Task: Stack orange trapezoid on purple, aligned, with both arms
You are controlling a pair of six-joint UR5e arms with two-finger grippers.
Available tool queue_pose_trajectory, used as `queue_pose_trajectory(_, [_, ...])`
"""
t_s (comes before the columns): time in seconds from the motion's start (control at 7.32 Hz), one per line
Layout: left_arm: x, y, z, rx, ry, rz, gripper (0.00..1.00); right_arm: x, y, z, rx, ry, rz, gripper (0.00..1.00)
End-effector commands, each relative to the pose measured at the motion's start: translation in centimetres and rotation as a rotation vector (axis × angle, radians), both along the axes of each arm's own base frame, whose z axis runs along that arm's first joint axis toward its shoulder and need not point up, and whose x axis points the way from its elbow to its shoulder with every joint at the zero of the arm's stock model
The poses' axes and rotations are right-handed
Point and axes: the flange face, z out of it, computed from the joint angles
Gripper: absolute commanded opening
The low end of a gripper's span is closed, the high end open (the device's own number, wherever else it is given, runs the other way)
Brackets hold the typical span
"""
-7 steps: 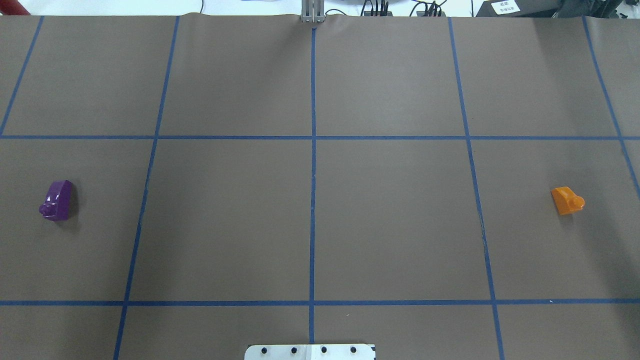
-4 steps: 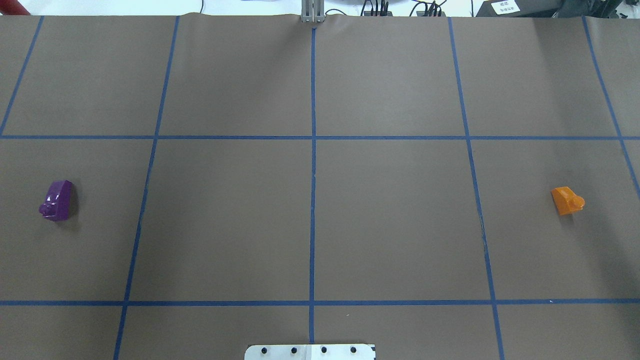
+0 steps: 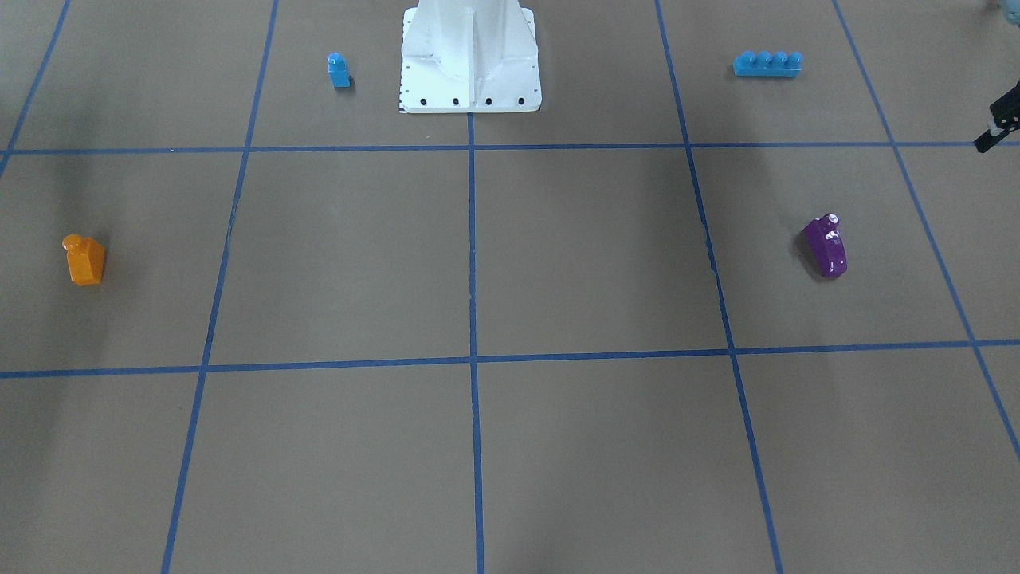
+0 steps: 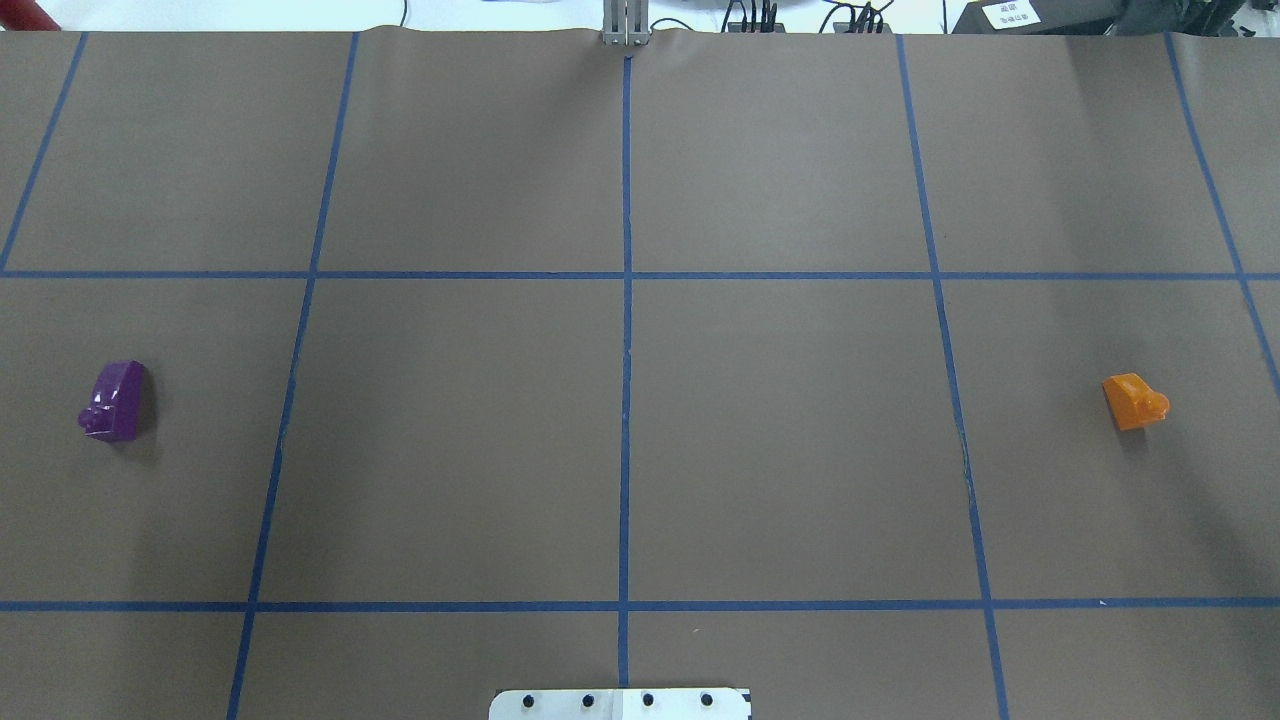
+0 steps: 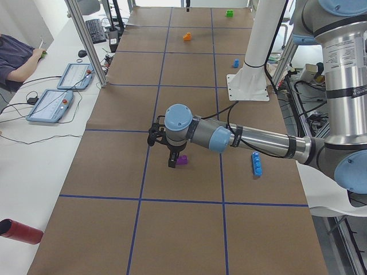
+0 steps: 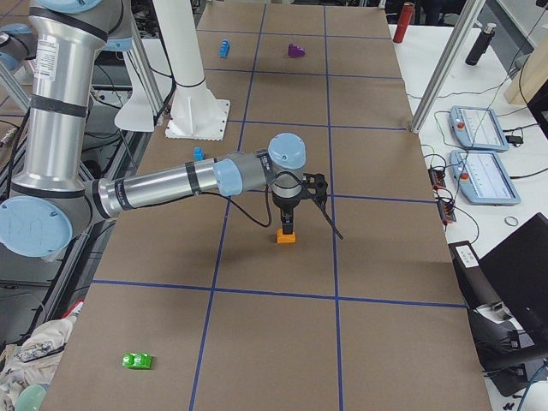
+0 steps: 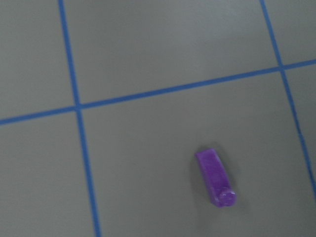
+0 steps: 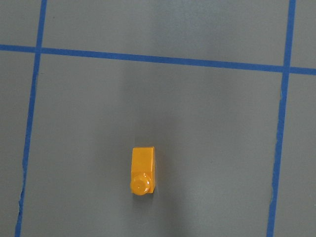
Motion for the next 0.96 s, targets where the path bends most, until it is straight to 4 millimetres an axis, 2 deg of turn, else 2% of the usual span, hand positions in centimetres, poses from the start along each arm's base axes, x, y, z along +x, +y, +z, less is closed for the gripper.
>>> queue_pose_trajectory(0.0, [5.7,0.1,1.4,-0.117,-0.110,0.003,1.00,-0.6,-0.1,-0.2,-0.001,0.001,-0.005,1.00])
queue_pose_trajectory(0.14, [8.3,0.2,1.4,-0.145,-0.161,-0.026,1.00,-0.6,-0.1,-0.2,-0.003,0.001,-0.005,1.00])
queue_pose_trajectory(0.27, [10.1,0.1,2.3,-0.161,-0.148,-0.059,1.00,-0.5,0.0,-0.1,-0.004,0.002,-0.005,1.00])
queue_pose_trajectory(0.41, [12.5,-0.1,3.9,-0.174,-0.117,-0.084,1.00,-0.6,0.0,0.0,-0.005,0.002,-0.008,1.00])
queue_pose_trajectory(0.55, [15.0,-0.5,4.7,-0.166,-0.114,-0.146,1.00,-0.7,0.0,0.0,-0.006,0.001,-0.009,1.00])
queue_pose_trajectory(0.68, [18.7,-0.1,4.9,-0.164,-0.128,-0.160,1.00,-0.6,0.0,0.0,-0.007,0.002,-0.007,1.00])
queue_pose_trajectory(0.82, [20.8,0.0,4.6,-0.152,-0.156,-0.178,1.00,-0.6,0.0,0.1,-0.008,0.003,-0.008,1.00])
